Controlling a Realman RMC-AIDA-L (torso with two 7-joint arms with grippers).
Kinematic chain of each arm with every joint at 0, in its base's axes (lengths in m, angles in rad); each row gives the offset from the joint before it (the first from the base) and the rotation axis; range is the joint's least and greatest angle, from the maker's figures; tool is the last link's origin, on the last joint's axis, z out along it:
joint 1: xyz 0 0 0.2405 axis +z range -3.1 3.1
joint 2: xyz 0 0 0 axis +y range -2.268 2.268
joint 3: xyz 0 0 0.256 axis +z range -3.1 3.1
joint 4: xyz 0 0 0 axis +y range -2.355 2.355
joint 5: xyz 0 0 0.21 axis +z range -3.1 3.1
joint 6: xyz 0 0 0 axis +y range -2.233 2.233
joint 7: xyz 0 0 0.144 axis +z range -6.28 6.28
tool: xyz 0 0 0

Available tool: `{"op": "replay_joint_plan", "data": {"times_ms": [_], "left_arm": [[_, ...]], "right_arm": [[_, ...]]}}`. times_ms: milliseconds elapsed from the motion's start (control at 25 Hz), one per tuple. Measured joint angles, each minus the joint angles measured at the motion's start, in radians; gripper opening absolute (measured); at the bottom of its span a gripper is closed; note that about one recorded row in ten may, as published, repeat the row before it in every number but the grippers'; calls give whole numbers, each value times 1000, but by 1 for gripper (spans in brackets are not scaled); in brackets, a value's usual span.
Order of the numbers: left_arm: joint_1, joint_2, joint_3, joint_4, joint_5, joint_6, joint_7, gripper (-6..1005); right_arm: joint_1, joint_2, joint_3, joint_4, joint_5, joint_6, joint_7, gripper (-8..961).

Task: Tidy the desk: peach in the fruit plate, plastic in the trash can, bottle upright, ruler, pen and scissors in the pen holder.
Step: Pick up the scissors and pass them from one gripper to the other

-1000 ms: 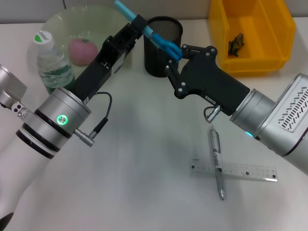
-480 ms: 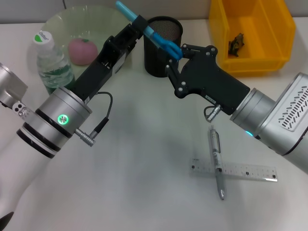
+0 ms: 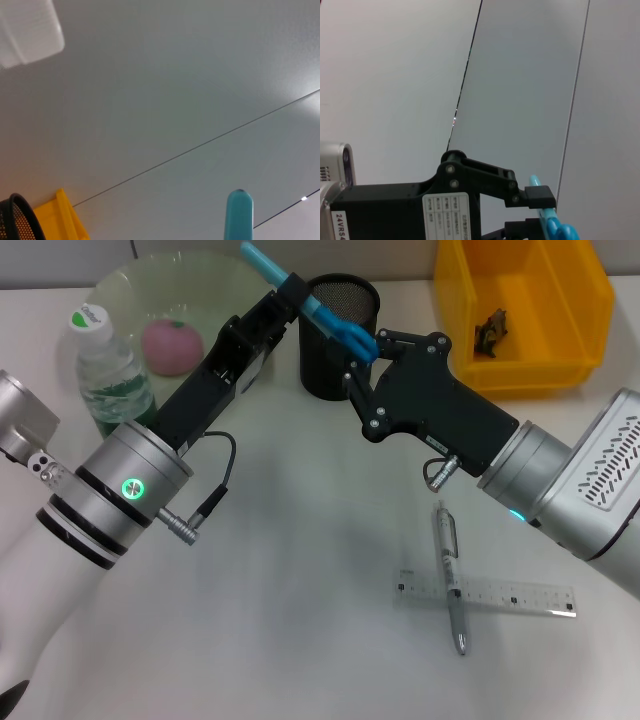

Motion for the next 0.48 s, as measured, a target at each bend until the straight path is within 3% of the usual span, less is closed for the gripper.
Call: {"op": "replay_joint_plan", "data": {"times_ms": [480], "left_arm": [[0,-1,0,-1,2,8,11,255]], "right_arm": [[0,0,0,0,0,-1,1,115]]}}
